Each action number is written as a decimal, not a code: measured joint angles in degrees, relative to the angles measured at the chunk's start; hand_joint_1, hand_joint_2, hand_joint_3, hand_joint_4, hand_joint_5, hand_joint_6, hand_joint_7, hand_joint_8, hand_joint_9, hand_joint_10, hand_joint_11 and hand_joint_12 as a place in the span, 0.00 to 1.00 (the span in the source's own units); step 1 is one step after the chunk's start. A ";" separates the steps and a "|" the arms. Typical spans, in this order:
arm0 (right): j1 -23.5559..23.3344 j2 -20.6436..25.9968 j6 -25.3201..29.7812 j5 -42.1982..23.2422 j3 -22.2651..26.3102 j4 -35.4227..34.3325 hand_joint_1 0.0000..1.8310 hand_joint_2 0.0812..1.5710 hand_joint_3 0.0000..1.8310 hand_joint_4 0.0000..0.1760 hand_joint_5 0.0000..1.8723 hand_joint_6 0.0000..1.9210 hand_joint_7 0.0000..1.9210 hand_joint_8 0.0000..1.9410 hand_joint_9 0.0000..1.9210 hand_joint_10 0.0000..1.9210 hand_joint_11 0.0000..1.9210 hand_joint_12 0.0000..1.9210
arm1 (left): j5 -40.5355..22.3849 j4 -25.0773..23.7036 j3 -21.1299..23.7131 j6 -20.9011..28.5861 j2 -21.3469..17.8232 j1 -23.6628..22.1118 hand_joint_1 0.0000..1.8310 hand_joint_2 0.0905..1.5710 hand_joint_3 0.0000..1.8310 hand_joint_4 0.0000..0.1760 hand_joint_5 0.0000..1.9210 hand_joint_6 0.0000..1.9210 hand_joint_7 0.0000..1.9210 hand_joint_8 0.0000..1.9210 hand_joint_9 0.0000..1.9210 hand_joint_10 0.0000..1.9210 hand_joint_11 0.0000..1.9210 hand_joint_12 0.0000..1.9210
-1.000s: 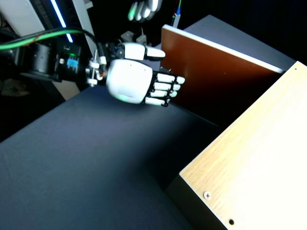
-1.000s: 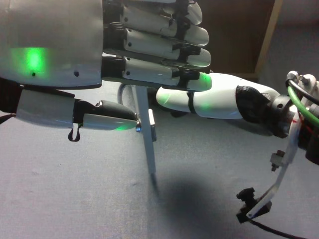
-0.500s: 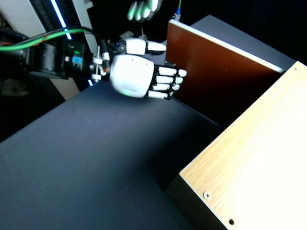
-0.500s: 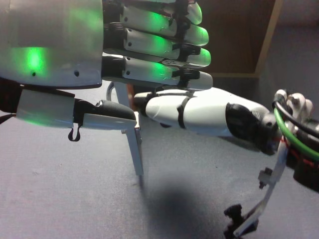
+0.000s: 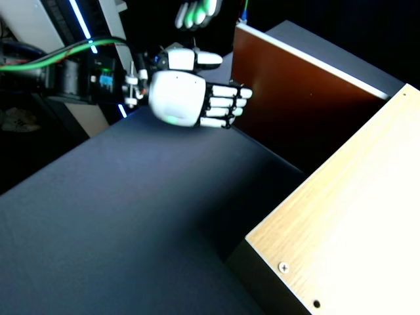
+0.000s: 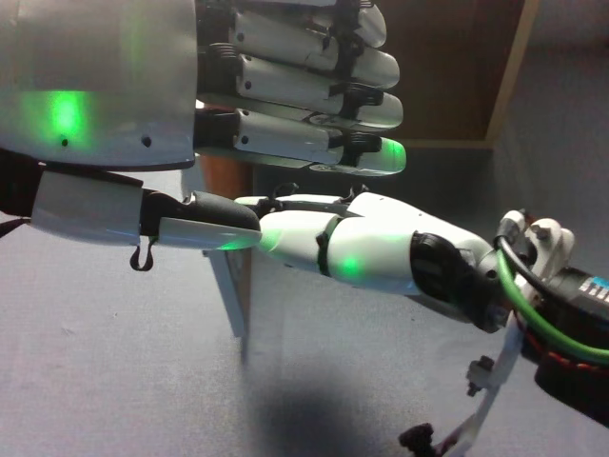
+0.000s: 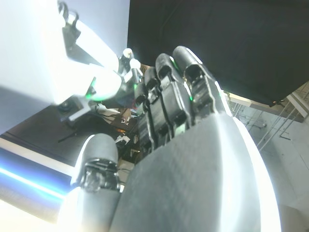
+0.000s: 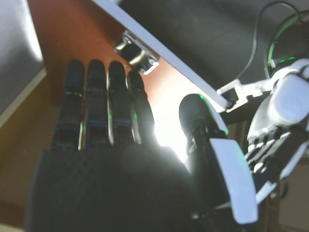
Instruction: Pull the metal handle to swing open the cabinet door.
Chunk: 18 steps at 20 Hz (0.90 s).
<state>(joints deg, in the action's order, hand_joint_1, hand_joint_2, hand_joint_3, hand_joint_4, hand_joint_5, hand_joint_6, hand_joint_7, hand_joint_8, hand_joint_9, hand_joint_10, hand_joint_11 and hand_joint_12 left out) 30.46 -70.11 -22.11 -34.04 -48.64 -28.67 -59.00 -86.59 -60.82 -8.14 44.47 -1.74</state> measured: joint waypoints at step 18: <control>0.00 -4.35 -0.02 -4.09 -2.95 0.28 0.00 0.99 0.00 0.00 0.16 0.00 0.17 0.00 0.16 0.00 0.00 0.47 | 0.00 0.00 0.00 0.00 0.00 0.00 0.00 1.00 0.03 0.00 0.18 0.00 0.20 0.00 0.19 0.00 0.01 0.43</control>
<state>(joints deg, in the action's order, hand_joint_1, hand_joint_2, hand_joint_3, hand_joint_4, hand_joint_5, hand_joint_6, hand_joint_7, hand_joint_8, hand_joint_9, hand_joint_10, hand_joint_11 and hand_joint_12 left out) 30.46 -74.46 -22.13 -38.13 -51.59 -28.38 -59.00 -86.59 -60.82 -8.14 44.47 -1.74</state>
